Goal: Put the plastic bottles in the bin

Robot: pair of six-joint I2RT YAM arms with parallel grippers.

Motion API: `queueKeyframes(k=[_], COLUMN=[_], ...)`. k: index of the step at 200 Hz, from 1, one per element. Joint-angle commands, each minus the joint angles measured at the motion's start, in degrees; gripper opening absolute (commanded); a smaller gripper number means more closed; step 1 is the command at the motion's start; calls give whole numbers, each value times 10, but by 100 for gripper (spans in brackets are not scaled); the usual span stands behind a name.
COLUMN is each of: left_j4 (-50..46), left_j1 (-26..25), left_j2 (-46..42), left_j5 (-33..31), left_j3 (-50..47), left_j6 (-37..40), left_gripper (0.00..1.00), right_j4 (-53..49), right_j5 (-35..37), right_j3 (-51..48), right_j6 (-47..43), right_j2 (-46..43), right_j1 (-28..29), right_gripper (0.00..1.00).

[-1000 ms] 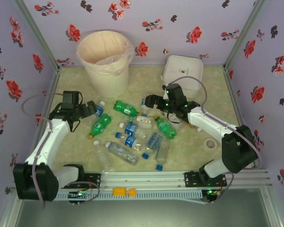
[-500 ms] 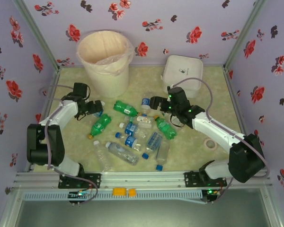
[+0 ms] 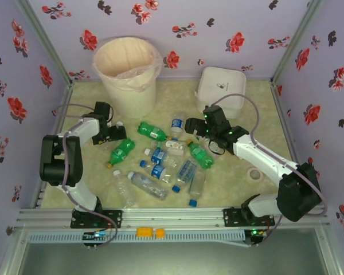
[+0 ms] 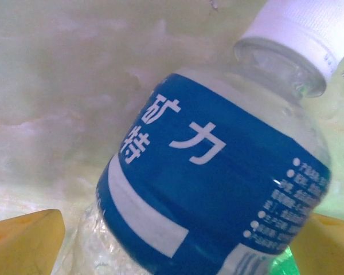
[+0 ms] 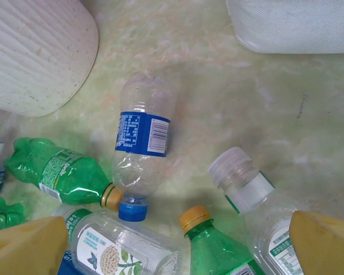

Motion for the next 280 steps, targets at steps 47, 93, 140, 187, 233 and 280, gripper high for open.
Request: queueKeyframes(k=[47, 93, 140, 187, 233, 280], left_j4=[4, -11, -29, -42, -42, 5], left_j1=[6, 10, 27, 72, 87, 87], left_j2=[39, 34, -6, -100, -225, -321], left_j5=[-44, -67, -93, -93, -82, -58], left_j3=[26, 38, 47, 45, 72, 130], left_j6=[16, 30, 41, 17, -46, -100], left_gripper=[72, 54, 32, 17, 8, 0], right_j4=[-23, -20, -10, -11, -2, 1], right_j5=[48, 56, 38, 42, 35, 24], right_j3=[2, -3, 8, 10, 4, 7], right_j6=[-13, -17, -22, -33, -38, -45], right_j2=[-13, -12, 2, -3, -3, -7], right_j1=[3, 2, 1, -1, -5, -6], right_gripper=[100, 100, 100, 100, 100, 100])
